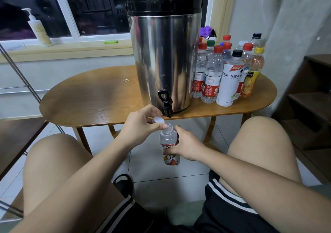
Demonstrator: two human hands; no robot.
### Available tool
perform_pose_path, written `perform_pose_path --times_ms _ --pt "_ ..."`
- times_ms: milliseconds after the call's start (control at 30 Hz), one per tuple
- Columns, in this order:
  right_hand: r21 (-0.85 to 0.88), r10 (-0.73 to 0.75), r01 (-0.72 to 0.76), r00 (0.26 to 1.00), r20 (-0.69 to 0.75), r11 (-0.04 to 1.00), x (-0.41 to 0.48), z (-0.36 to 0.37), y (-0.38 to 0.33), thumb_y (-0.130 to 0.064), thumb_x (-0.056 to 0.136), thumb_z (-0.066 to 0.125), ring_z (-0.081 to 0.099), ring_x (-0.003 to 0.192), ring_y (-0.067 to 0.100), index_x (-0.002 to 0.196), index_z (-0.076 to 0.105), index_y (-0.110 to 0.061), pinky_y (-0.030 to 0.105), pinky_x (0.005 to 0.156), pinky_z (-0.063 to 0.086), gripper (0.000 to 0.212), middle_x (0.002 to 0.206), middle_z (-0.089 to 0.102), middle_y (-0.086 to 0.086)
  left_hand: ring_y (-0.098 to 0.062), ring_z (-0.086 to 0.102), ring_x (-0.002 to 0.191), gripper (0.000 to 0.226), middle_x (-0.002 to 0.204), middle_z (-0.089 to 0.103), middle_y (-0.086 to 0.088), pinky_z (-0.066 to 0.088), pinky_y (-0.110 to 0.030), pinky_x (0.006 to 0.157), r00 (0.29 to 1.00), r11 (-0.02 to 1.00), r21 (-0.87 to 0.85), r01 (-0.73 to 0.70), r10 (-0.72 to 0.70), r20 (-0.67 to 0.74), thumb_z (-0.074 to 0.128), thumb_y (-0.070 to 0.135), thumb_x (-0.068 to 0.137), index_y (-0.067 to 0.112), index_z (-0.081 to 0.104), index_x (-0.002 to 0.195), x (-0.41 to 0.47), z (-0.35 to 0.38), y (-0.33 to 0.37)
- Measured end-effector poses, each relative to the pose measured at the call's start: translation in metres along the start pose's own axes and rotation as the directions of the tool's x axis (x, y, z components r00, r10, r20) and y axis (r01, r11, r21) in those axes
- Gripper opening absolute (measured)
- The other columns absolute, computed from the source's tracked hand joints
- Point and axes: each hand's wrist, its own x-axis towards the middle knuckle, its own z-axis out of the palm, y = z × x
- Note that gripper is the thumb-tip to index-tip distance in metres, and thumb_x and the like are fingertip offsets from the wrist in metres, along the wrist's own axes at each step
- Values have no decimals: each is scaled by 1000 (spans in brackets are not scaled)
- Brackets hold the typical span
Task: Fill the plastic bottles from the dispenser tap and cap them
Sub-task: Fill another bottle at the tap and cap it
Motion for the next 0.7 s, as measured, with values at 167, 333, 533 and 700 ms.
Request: perform_pose_path --times_ms 167,333,533,700 --pt "-20 -9 9 1000 9 1000 -3 2 -4 -63 60 92 70 102 13 117 53 -35 48 88 64 74 110 72 -9 -2 74 99 40 105 79 17 61 -29 89 996 1000 12 1 -2 87 98 44 76 36 73 107 -4 12 -1" --pt "-55 -25 25 1000 12 998 -6 1 -7 -59 67 93 68 99 13 124 52 -33 40 83 62 75 110 69 -10 0 72 95 41 99 78 19 61 -34 85 992 981 180 -70 50 115 95 52 74 34 78 107 -2 12 -1" --pt "-146 -63 69 997 39 987 -11 8 -6 -59 68 94 65 92 16 102 46 -37 35 66 51 63 100 66 -11 -17 63 77 70 77 68 8 45 -33 58 989 735 667 -121 27 149 70 94 66 29 63 89 6 15 3" --pt "-163 -48 50 999 19 985 -12 5 -8 -62 68 93 66 94 16 115 50 -34 35 68 54 70 106 67 -8 -9 65 87 43 89 71 14 57 -38 74 974 917 380 -120 35 222 90 65 75 33 70 96 1 9 0"
